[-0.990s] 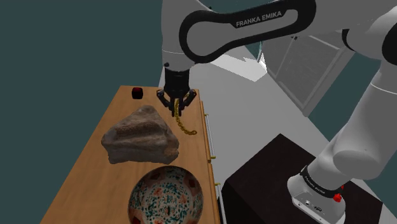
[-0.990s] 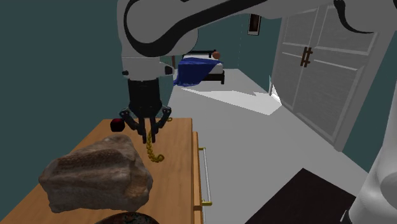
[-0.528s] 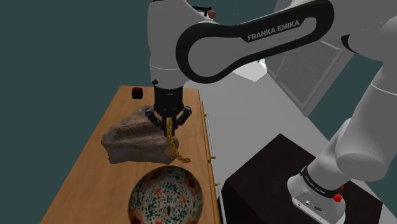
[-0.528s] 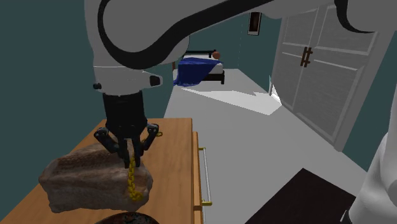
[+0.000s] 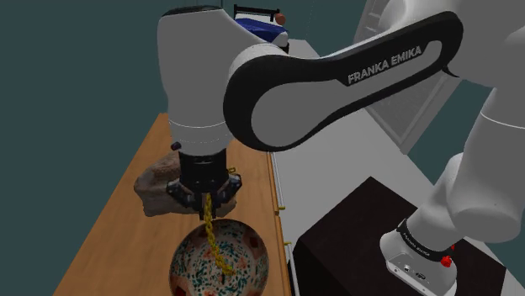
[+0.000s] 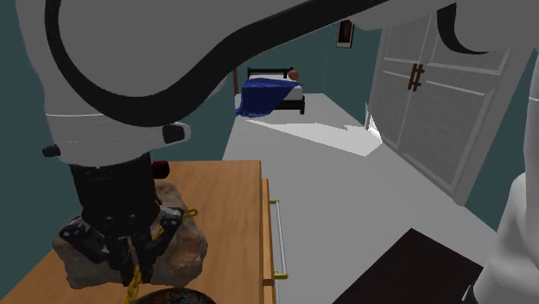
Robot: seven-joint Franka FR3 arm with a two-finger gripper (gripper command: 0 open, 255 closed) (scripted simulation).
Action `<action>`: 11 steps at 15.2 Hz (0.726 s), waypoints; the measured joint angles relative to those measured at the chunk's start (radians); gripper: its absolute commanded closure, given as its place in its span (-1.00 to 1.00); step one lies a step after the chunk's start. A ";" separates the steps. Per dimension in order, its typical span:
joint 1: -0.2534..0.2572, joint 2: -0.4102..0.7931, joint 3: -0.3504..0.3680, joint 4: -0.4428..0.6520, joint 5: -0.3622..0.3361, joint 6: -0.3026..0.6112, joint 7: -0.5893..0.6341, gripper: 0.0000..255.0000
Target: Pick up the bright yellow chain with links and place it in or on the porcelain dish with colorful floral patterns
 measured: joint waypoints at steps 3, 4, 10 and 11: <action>0.062 0.044 0.013 0.042 -0.034 -0.003 0.080 1.00; 0.086 0.061 0.017 0.067 -0.047 -0.012 0.108 1.00; 0.113 0.092 0.014 0.032 -0.072 0.049 0.143 1.00; 0.114 0.096 0.013 0.025 -0.075 0.059 0.146 1.00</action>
